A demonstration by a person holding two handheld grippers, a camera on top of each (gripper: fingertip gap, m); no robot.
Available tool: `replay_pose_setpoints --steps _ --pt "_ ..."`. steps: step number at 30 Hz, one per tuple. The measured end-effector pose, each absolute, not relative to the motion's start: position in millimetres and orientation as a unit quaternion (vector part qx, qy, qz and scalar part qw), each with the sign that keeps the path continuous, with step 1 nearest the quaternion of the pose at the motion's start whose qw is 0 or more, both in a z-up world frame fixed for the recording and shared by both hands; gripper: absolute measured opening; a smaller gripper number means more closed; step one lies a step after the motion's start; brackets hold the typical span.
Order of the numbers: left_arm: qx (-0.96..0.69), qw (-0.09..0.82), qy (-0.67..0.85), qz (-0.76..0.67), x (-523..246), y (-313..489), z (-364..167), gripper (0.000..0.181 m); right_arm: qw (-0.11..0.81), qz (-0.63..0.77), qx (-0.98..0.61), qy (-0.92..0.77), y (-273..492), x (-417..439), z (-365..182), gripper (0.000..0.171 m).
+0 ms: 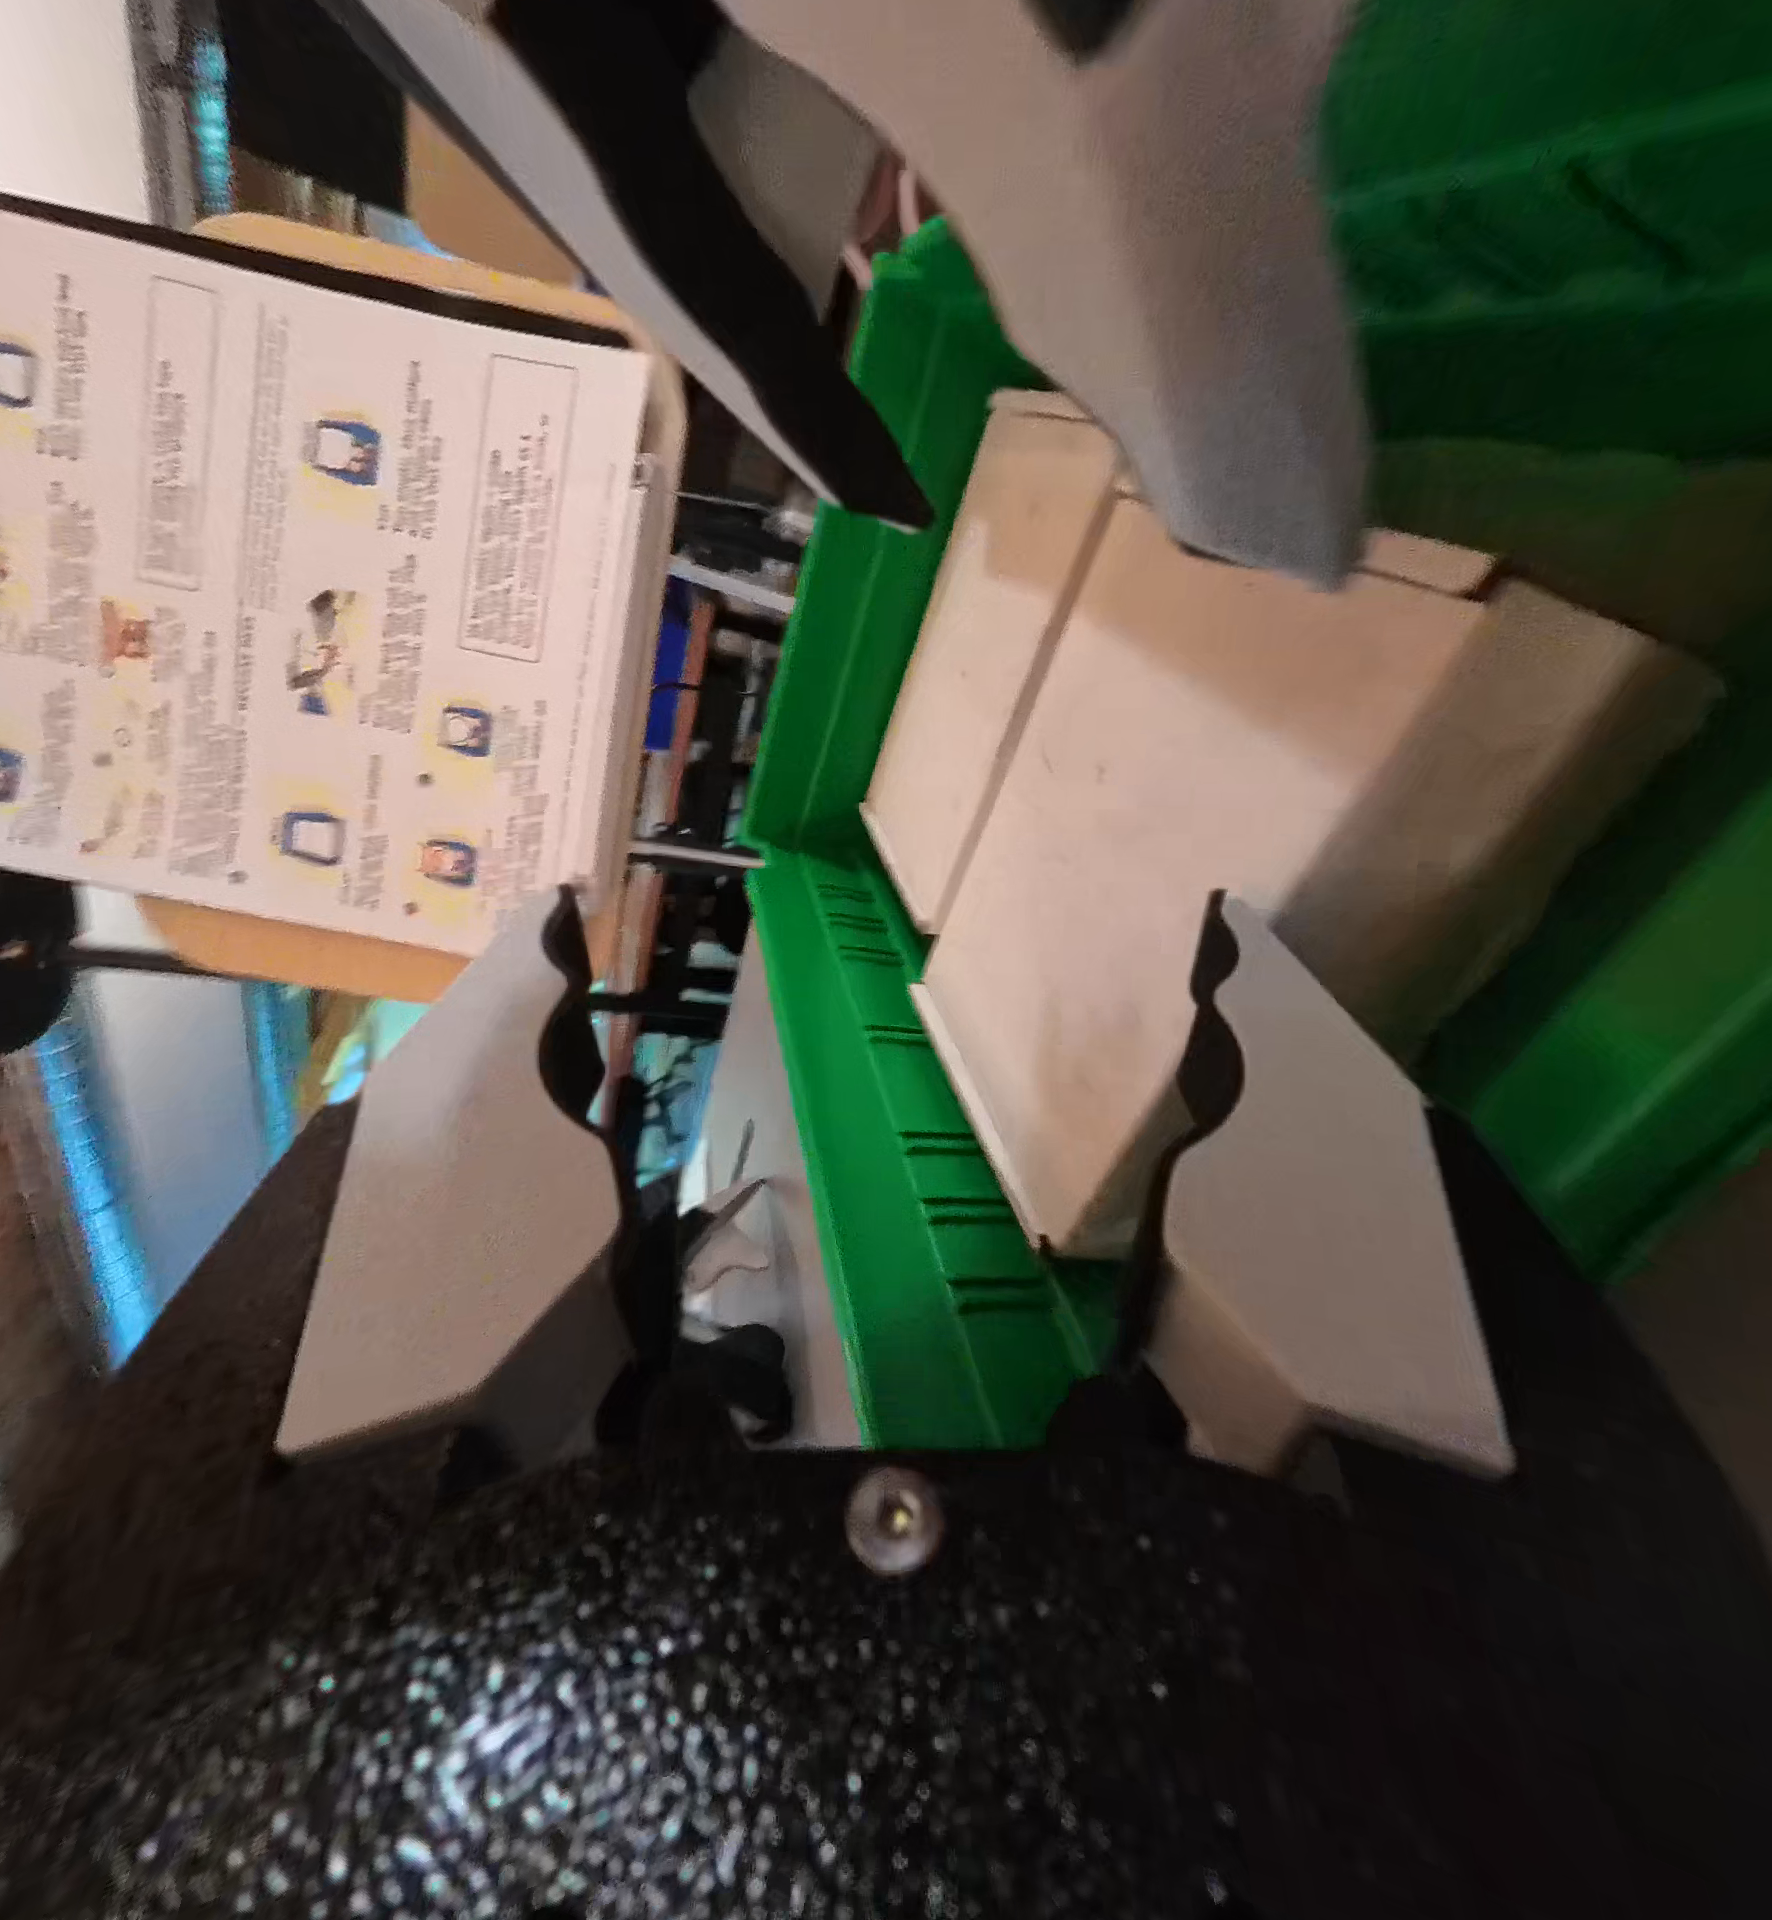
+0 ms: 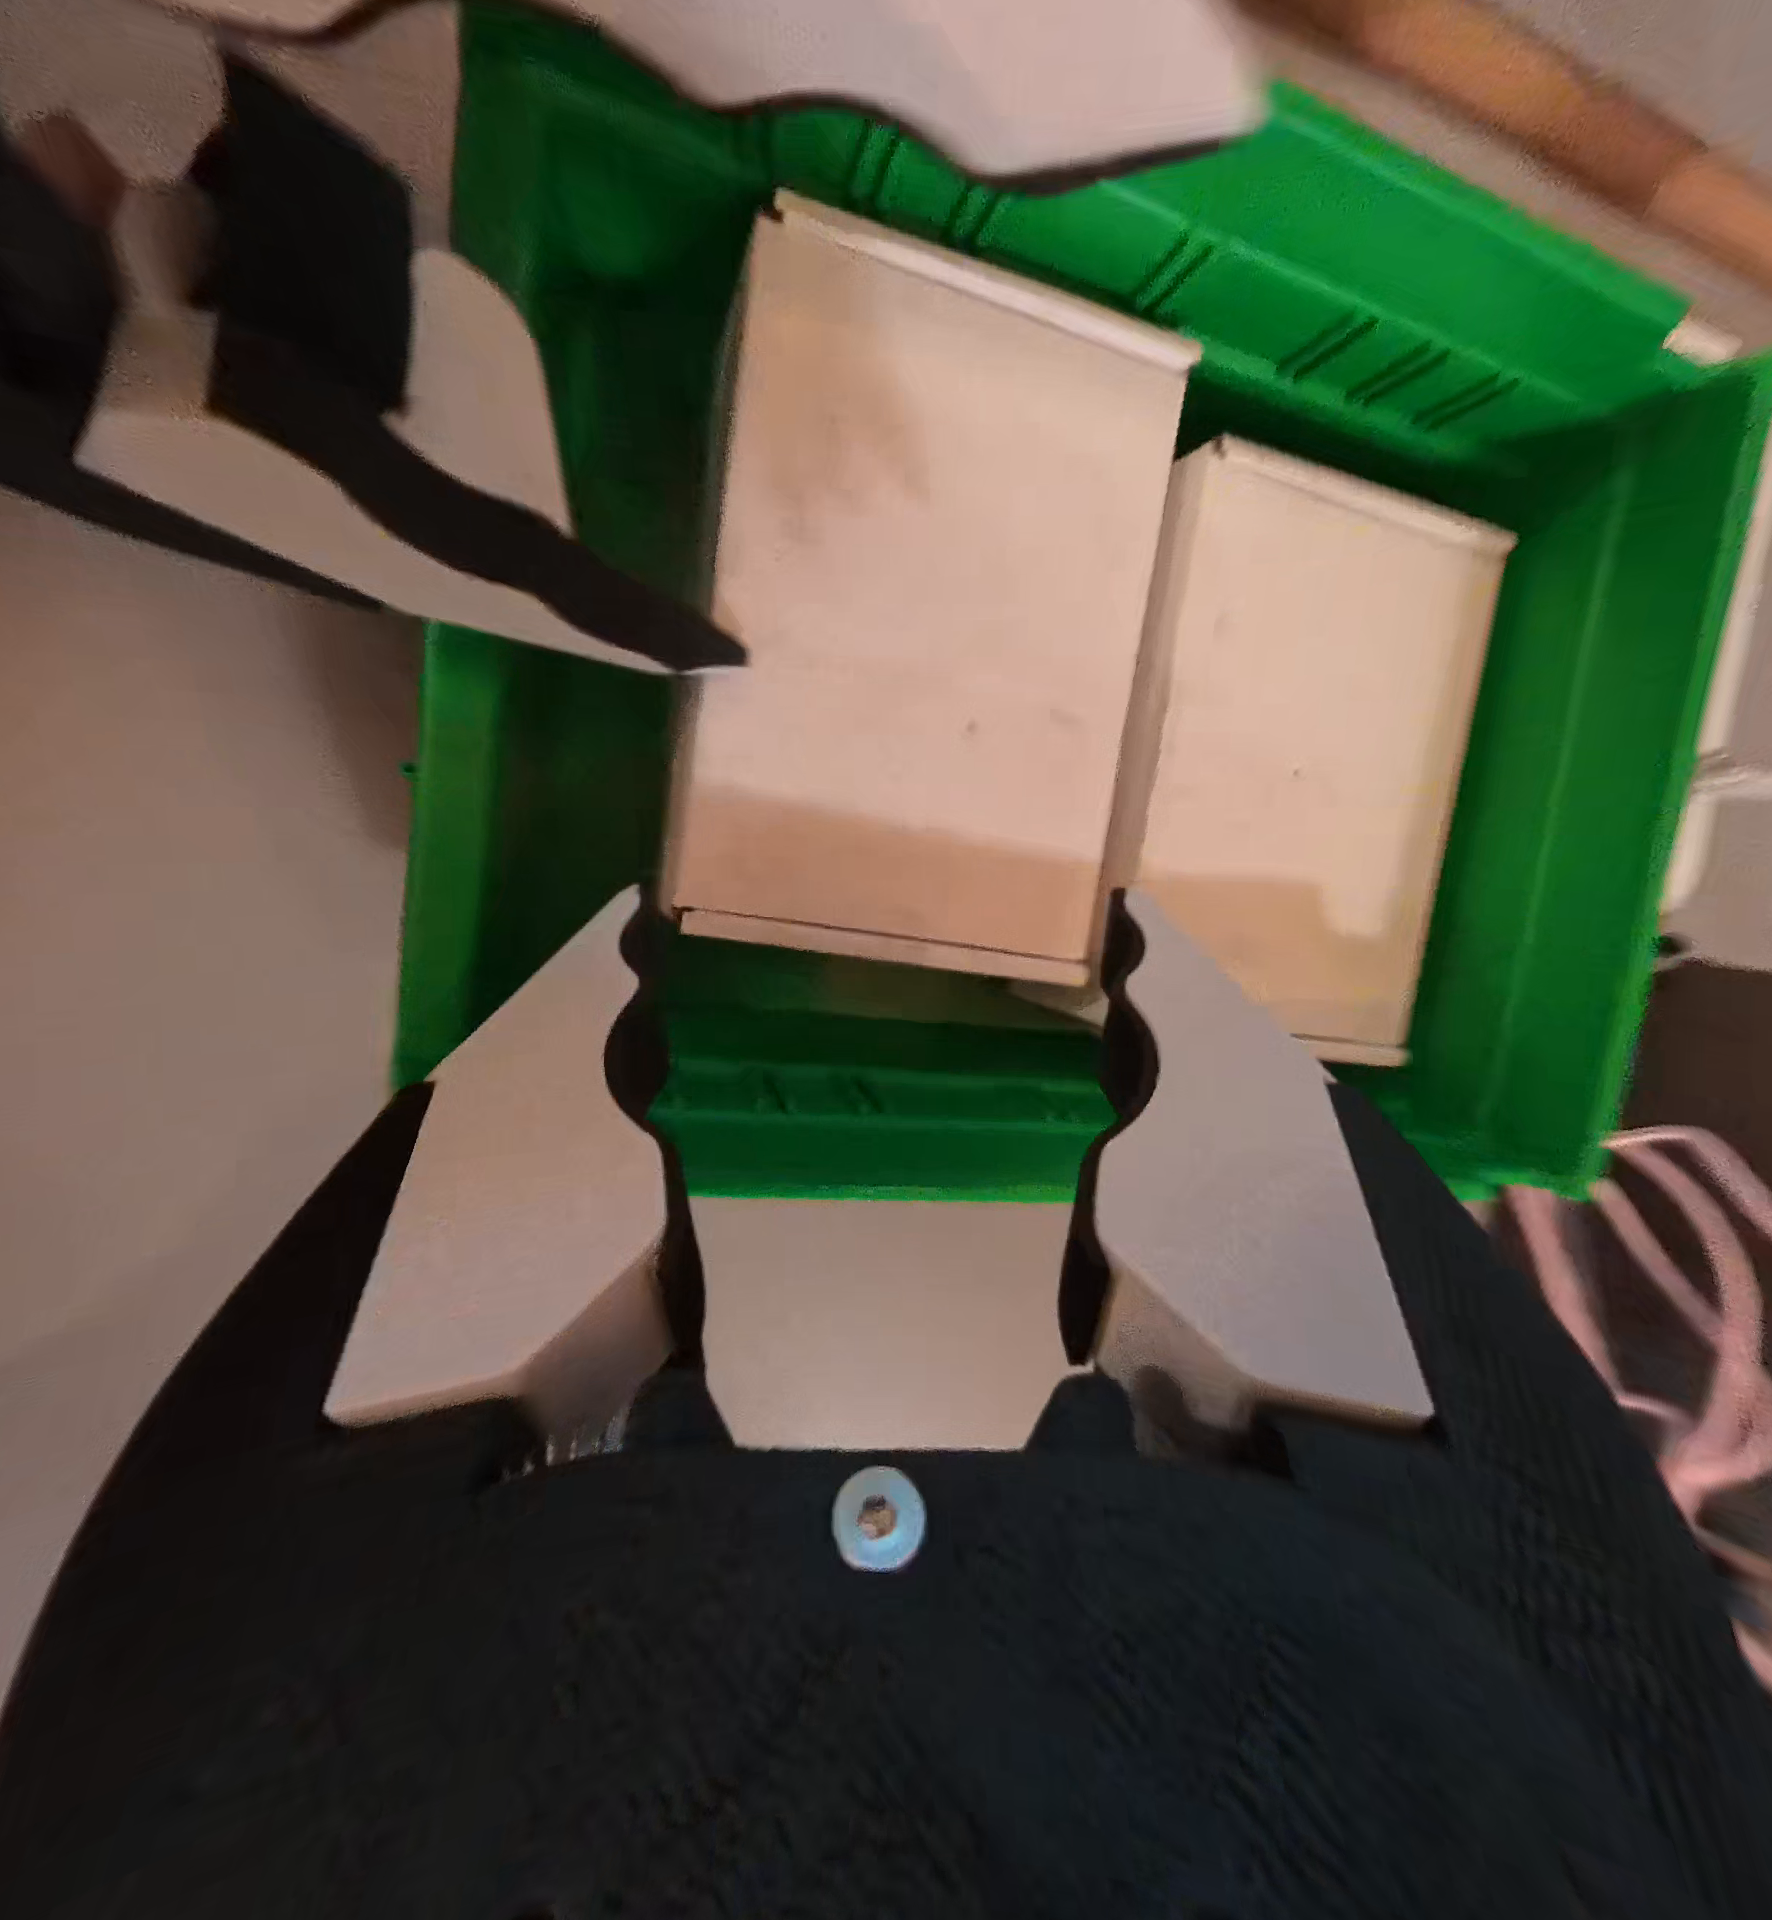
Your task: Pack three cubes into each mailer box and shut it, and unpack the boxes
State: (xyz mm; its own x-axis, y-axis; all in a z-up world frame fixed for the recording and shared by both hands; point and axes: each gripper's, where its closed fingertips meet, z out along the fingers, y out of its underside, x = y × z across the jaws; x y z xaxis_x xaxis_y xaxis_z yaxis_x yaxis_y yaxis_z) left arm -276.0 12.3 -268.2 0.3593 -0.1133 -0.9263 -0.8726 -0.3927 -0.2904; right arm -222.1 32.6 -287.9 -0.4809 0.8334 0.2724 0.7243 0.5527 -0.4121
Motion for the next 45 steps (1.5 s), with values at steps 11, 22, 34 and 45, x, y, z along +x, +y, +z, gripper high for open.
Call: replay_pose_setpoints --steps 11,22,34,45 --pt "-0.797 0.442 0.337 0.237 -251 -4 -305 0.094 0.073 0.184 -0.497 -0.845 39 -185 -309 0.068" --pt "-0.787 0.41 0.376 0.267 -265 2 -305 0.105 0.08 0.244 -0.587 -0.767 62 -230 -281 0.049" --pt "-0.799 0.405 0.389 0.217 -254 1 -313 0.089 0.52 0.37 -0.623 -0.454 168 -169 -234 0.056" --pt "-0.843 0.344 0.387 0.146 -234 -36 -327 0.098 0.648 0.292 -0.571 -0.411 201 -96 -274 0.054"
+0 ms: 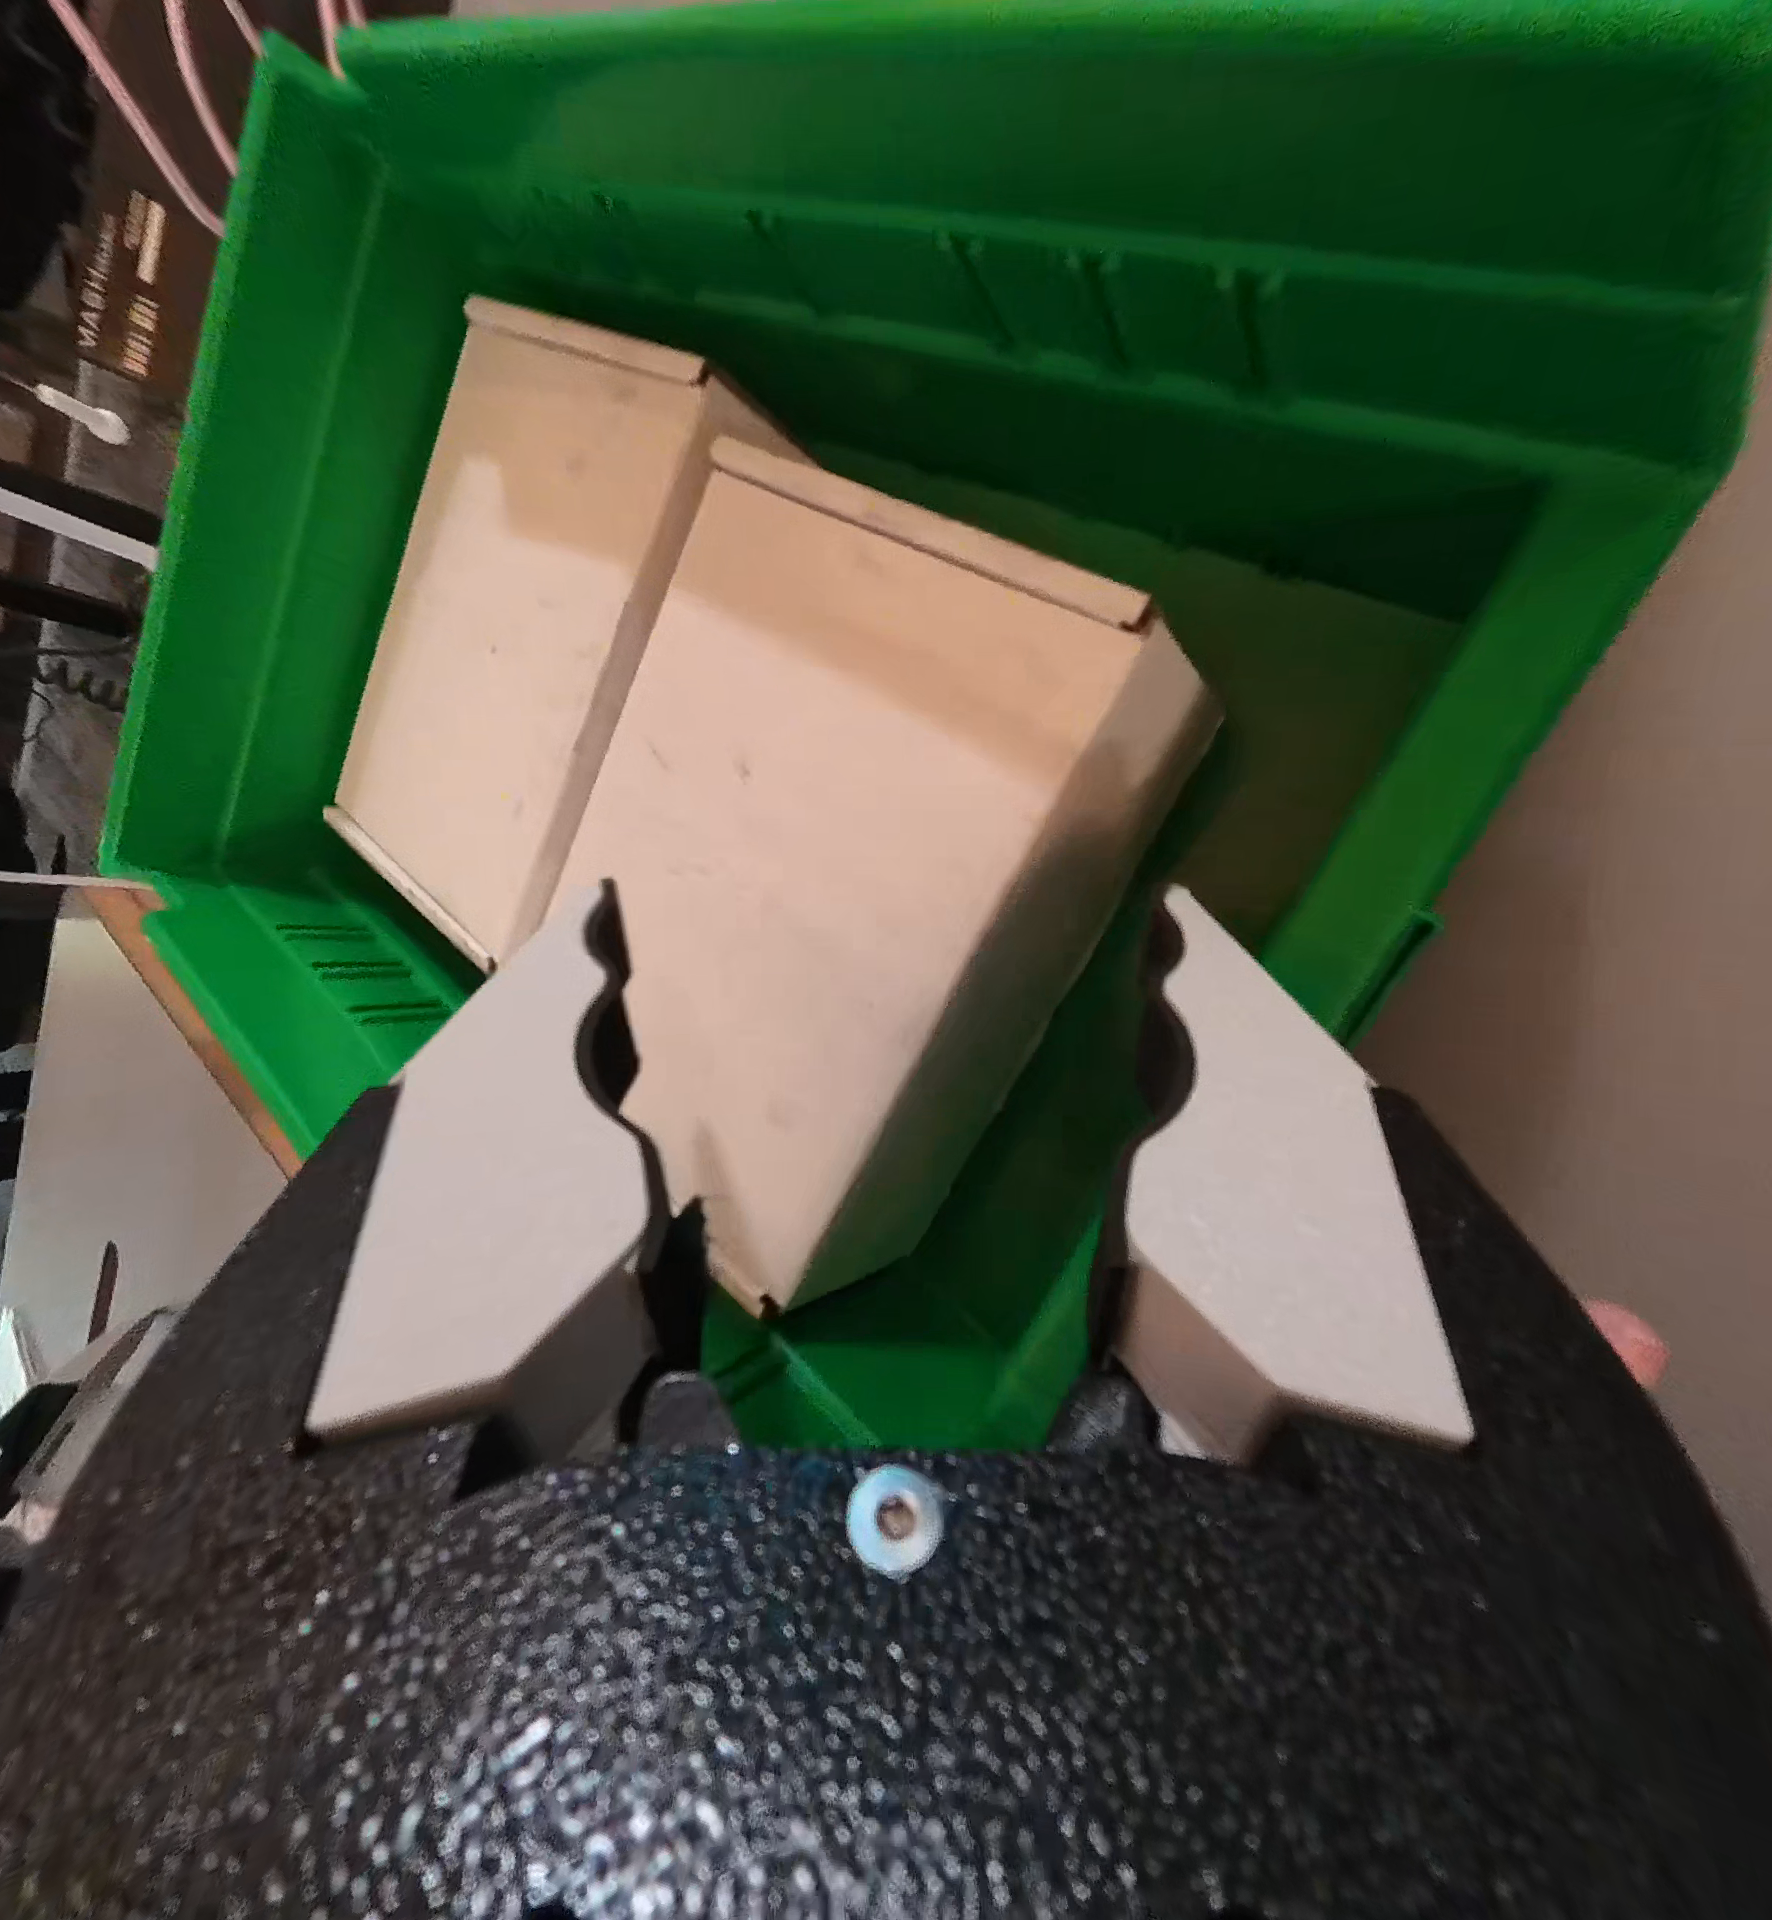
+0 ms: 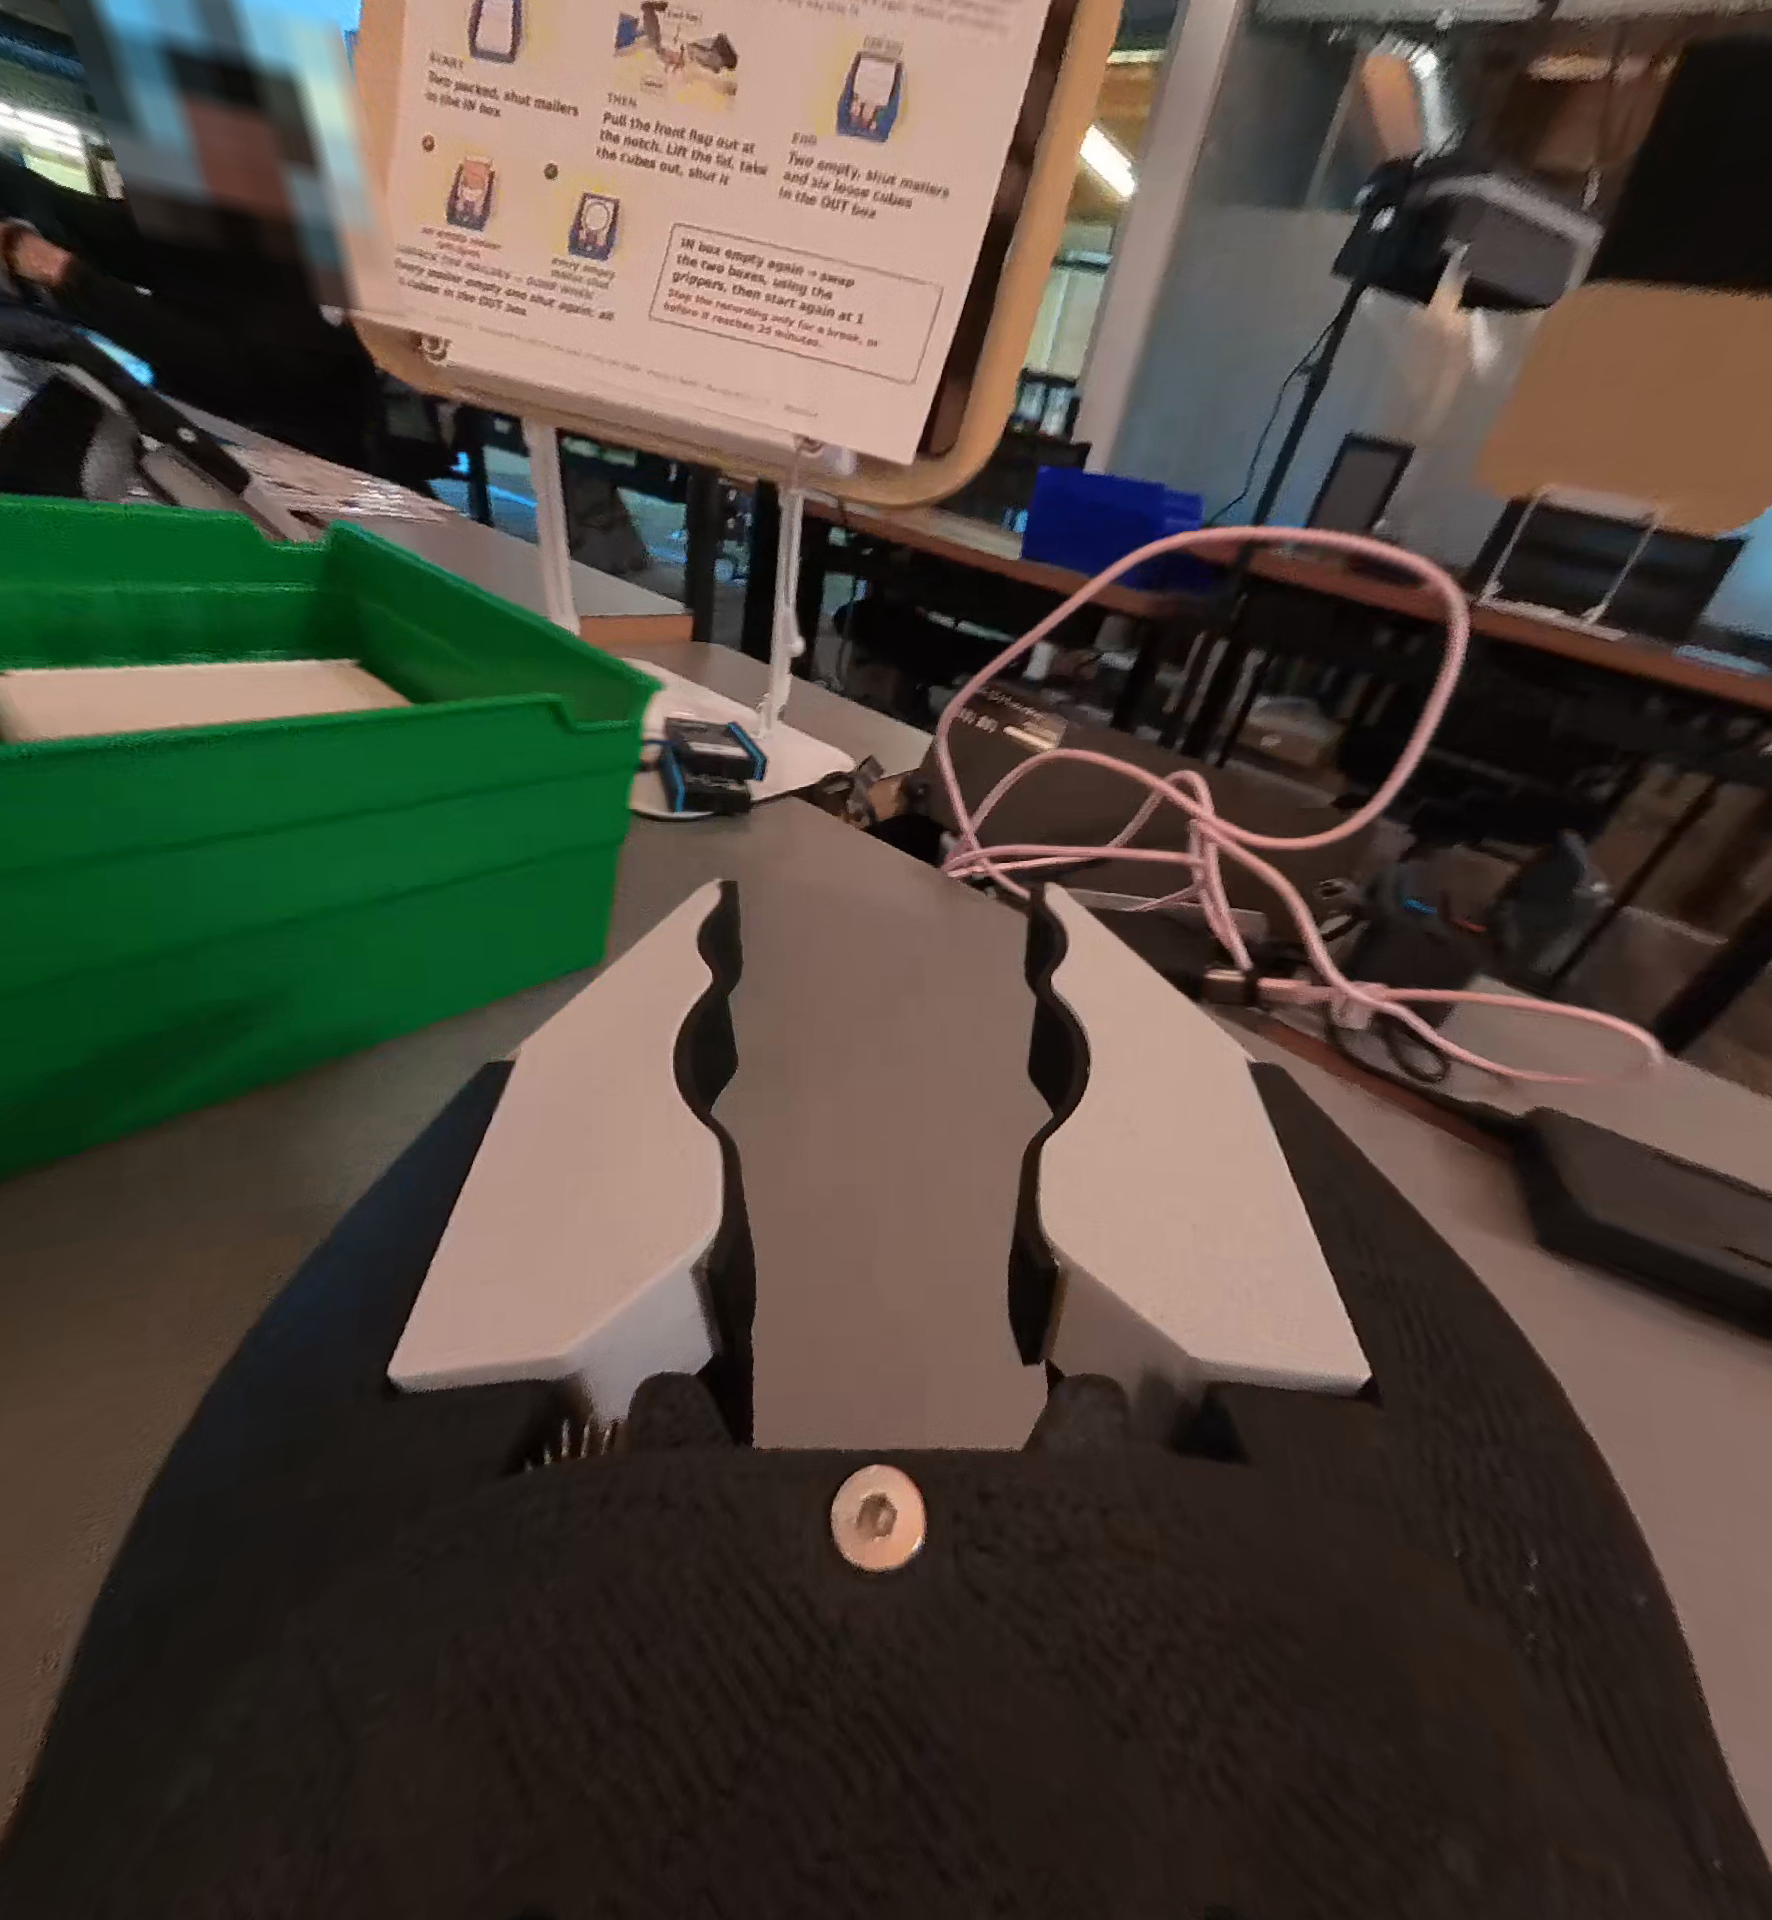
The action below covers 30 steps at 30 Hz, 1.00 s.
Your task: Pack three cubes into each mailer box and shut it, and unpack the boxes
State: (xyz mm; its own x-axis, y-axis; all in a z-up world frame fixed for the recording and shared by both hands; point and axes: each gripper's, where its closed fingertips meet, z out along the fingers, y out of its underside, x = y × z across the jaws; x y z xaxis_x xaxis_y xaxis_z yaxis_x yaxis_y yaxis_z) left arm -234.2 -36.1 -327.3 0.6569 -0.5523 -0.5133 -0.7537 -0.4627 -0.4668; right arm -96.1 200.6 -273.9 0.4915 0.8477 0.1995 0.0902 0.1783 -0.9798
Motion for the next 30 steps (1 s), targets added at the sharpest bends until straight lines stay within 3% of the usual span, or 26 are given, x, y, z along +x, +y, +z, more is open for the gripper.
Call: replay_pose_setpoints --steps 2,8,13,24,30 --pt "-0.846 0.322 0.393 0.159 -237 -42 -328 0.111 0.671 0.264 -0.56 -0.407 208 -90 -272 0.057" --pt "-0.837 0.258 0.437 0.203 -250 -42 -336 0.111 0.674 0.274 -0.557 -0.401 223 -101 -269 0.057" --pt "-0.815 0.224 0.482 0.23 -255 -36 -343 0.113 0.601 0.291 -0.608 -0.428 246 -150 -290 0.024" --pt "-0.762 0.223 0.537 0.285 -251 -23 -343 0.122 0.358 0.468 -0.589 -0.553 218 -275 -324 0.003" --pt "-0.755 0.22 0.53 0.317 -252 -15 -338 0.14 0.283 0.498 -0.548 -0.61 190 -292 -331 0.0"
